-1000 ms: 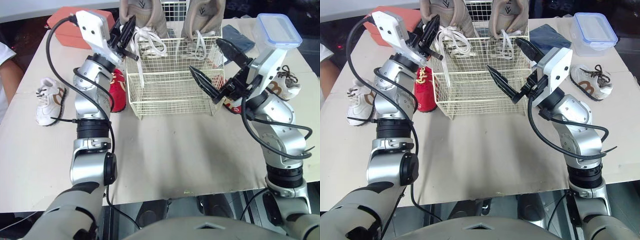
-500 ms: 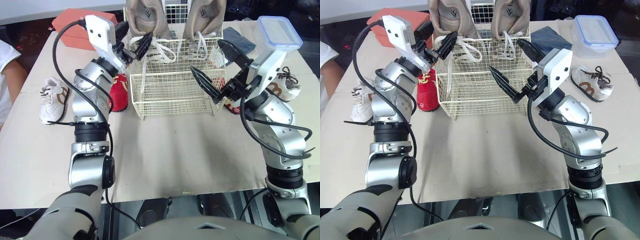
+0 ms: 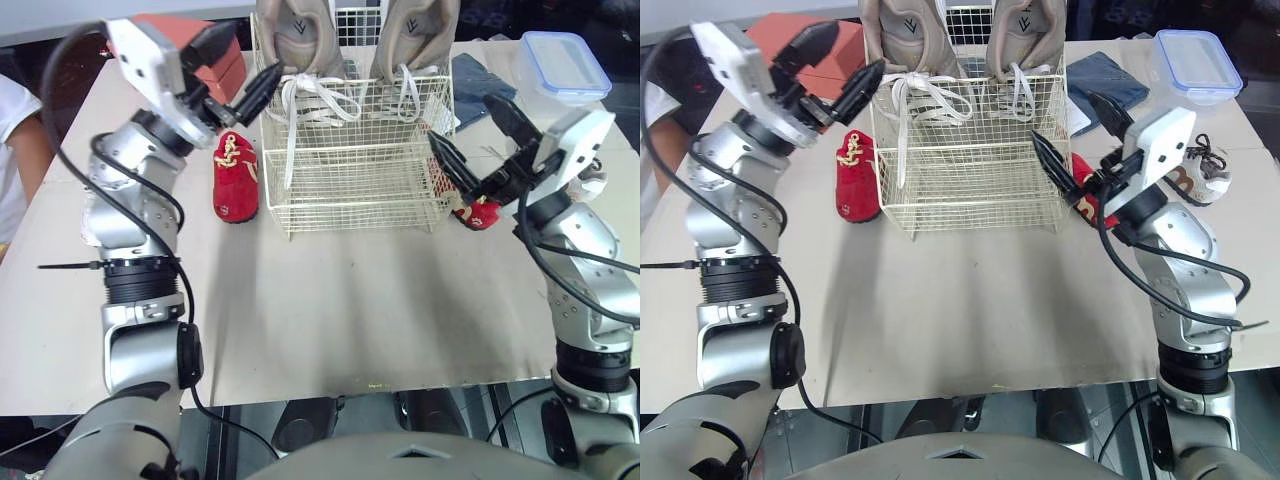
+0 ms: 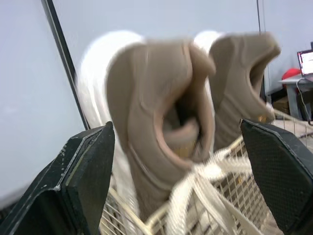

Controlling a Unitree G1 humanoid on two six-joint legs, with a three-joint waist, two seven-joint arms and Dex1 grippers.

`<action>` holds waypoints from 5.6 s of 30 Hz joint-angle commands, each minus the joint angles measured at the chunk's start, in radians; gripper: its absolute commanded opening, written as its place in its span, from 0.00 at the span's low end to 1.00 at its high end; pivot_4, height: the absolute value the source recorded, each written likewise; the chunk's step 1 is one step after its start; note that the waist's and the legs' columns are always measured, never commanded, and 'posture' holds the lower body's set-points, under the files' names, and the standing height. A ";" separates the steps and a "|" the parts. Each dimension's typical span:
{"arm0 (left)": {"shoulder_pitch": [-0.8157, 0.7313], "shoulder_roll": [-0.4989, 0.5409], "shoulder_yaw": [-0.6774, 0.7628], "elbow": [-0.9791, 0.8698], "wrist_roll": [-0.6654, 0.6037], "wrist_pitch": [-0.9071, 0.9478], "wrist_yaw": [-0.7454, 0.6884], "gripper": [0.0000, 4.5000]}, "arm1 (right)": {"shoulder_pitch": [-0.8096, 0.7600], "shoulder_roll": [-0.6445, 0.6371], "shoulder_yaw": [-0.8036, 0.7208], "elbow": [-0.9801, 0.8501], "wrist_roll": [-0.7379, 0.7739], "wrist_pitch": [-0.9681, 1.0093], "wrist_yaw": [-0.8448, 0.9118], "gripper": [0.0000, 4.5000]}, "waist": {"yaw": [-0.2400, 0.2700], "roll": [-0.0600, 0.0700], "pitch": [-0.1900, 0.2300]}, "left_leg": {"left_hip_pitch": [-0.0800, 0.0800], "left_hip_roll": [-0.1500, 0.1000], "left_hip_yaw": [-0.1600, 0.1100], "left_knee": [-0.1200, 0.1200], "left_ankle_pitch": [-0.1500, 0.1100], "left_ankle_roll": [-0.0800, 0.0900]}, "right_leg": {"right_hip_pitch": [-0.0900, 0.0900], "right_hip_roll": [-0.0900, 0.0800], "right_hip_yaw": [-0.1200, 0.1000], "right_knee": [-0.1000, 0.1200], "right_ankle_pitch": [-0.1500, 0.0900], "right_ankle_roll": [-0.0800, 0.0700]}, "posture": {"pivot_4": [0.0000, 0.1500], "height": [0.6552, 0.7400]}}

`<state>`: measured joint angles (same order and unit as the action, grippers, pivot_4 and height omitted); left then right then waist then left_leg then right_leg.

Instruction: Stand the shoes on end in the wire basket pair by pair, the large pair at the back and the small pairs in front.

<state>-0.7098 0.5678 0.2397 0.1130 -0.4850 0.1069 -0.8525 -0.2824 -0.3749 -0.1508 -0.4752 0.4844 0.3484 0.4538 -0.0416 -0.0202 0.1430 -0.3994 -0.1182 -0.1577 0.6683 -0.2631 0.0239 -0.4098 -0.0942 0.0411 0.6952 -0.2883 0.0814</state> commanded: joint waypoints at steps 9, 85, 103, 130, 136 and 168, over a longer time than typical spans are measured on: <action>0.169 0.287 -0.029 -0.382 -0.304 0.442 -0.263 0.98 | 0.231 -0.184 -0.141 0.146 0.049 0.025 0.175 1.00 | 0.001 0.001 0.001 | 0.001 0.001 0.001 -0.001 0.000 0.000 | 0.000 0.001 0.002 0.000 0.000 0.000 | 1.00 1.00; -0.090 0.263 -0.424 -0.353 -0.127 0.656 -0.421 1.00 | -0.331 -0.328 0.256 0.535 -0.482 -1.501 0.547 0.00 | 0.001 0.001 0.010 | 0.001 0.003 0.005 -0.002 0.000 0.000 | -0.001 0.007 0.003 -0.002 0.000 0.000 | 1.00 1.00; -0.065 0.214 -0.385 -0.339 -0.127 0.619 -0.427 0.13 | -0.268 -0.409 0.288 0.565 -0.423 -1.421 0.389 0.50 | 0.001 0.001 0.011 | 0.001 0.003 0.005 -0.001 0.000 0.000 | -0.001 0.007 0.003 -0.001 0.000 0.000 | 1.00 1.00; 0.025 -0.073 -0.238 -0.311 -0.120 0.398 -0.164 0.13 | -0.083 -0.201 0.139 -0.021 0.768 0.074 -0.069 0.51 | 0.013 0.000 0.011 | 0.000 0.002 0.003 -0.001 0.000 0.001 | 0.000 0.002 0.002 -0.002 0.000 0.000 | 1.00 1.00; 0.025 -0.056 -0.223 -0.312 -0.159 0.450 -0.169 0.13 | -0.080 -0.161 0.103 -0.014 0.742 0.117 -0.063 0.01 | 0.009 0.000 0.011 | 0.000 0.002 0.003 -0.001 0.000 0.001 | 0.000 0.002 0.002 -0.002 0.000 0.000 | 1.00 1.00; 0.085 0.272 -0.063 -0.442 -0.212 0.579 -0.144 0.99 | -0.348 -0.330 0.258 0.127 -0.130 0.171 -0.039 0.00 | 0.001 0.000 0.011 | -0.001 0.002 0.004 -0.003 0.000 0.001 | -0.002 0.002 0.003 -0.002 0.000 0.000 | 1.00 1.00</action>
<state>-0.6229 0.8282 0.1470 -0.2987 -0.6749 0.6799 -1.0058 -0.6197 -0.6838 0.1179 -0.3159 0.3909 0.4883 0.4110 -0.0408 -0.0201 0.1544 -0.3999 -0.1157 -0.1540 0.6655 -0.2636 0.0244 -0.4117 -0.0921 0.0442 0.6930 -0.2885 0.0813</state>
